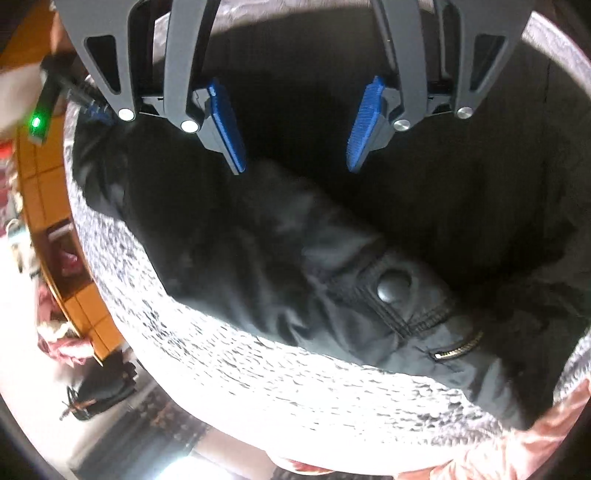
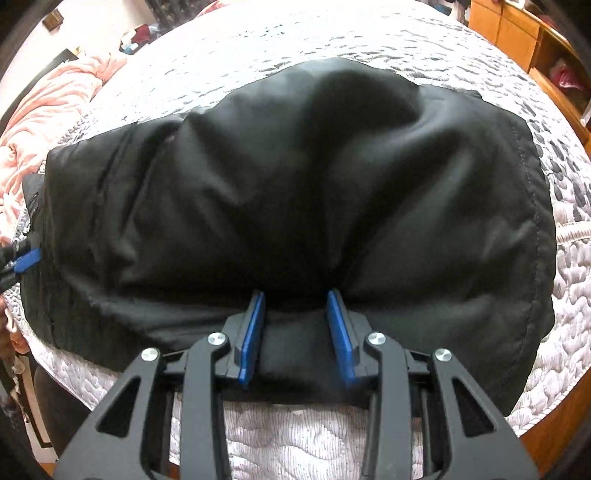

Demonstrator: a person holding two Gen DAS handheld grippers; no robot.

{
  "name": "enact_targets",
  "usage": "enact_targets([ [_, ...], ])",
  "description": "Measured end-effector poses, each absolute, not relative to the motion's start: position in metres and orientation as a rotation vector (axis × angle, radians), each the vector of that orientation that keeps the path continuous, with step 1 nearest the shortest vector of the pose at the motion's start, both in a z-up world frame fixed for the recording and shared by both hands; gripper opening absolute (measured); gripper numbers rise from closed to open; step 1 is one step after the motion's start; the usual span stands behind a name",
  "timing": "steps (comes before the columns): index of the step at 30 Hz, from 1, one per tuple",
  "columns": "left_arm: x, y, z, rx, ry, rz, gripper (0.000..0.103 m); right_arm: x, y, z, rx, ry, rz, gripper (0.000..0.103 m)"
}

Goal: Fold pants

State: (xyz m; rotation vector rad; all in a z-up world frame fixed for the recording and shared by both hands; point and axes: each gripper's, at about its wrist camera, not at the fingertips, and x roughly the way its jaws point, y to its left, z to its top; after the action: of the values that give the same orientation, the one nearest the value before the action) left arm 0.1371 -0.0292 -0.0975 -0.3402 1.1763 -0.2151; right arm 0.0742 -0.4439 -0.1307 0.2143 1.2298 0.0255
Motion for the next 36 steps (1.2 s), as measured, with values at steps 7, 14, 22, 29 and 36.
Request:
enact_targets([
  [7,0.162,-0.047,-0.117,-0.389,1.237,-0.248,0.056,0.078,-0.439,-0.131,0.201,1.245,0.021,0.035],
  [14,0.157,-0.041,-0.118,-0.479,1.173,-0.259,0.010,0.081,-0.439,-0.133,0.210,1.253,0.027,0.035],
  [22,0.038,-0.072,-0.071,-0.229,0.887,-0.184,0.009,0.083,-0.452,-0.133,0.222,1.287,0.034,0.035],
  [29,0.001,-0.087,-0.132,-0.175,1.028,-0.155,0.012,0.083,-0.452,-0.134,0.176,1.301,0.004,0.036],
  [36,0.013,-0.082,-0.131,-0.255,1.101,-0.186,0.019,0.081,-0.448,-0.136,0.167,1.305,-0.013,0.036],
])
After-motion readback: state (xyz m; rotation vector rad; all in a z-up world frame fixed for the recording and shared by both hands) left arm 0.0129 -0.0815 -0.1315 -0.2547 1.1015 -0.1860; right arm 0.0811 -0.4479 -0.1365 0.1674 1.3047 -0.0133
